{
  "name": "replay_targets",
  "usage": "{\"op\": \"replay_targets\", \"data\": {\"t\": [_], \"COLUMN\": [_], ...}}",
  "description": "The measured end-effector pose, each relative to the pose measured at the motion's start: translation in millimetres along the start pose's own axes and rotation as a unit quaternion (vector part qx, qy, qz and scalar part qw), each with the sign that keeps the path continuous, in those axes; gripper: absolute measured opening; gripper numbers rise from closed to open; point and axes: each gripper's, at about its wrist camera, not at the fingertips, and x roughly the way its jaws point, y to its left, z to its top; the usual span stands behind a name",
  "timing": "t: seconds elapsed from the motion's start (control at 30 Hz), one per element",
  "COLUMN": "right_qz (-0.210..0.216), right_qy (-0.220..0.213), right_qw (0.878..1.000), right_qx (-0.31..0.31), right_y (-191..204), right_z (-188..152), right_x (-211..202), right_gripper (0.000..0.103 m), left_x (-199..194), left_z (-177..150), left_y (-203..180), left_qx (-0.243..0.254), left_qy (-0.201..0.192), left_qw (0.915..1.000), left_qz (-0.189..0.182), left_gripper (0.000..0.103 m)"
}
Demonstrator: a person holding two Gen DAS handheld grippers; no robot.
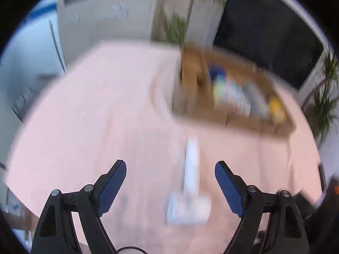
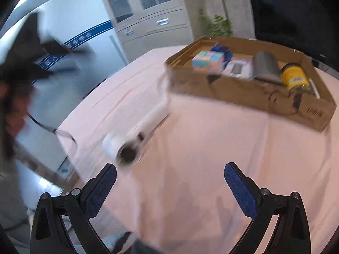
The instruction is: Organize rigid objects
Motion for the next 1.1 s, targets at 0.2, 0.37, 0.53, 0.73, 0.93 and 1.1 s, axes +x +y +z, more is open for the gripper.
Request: {"op": "replay_targets", "data": {"t": [0.2, 0.37, 0.53, 0.73, 0.93, 1.1], "right_qz": [0.011, -0.003, -0.011, -0.015, 0.001, -0.036], "right_qy": [0.023, 0.019, 0.007, -0.01, 0.005, 0.053], "right_qw": [1.0, 0.999, 0.999, 1.0, 0.992, 0.992], "right_qx": [0.012, 0.025, 0.04, -0.013, -0.123, -0.111], "right_y": [-4, -21, -44, -58, -27, -16], "right_z": [-36, -49, -49, -23, 5, 7], "right_x": [1, -10, -24, -29, 5, 30], "right_gripper": [0.102, 0.102, 0.102, 0.102, 0.099, 0.069], "left_x": [68, 72, 76, 86, 105, 110], "left_z": [-31, -40, -48, -29, -17, -21], "left_y": [-7, -52, -107, -93, -73, -81], "left_qx": [-0.035, -0.019, 0.016, -0.051, -0.096, -0.079], "left_qy": [0.09, 0.099, 0.111, 0.085, 0.101, 0.11], "left_qw": [0.9924, 0.987, 0.9767, 0.9818, 0.9722, 0.9728], "left_qz": [-0.076, -0.125, -0.183, -0.162, -0.188, -0.188], "left_gripper": [0.07, 0.07, 0.07, 0.072, 0.068, 0.04]}}
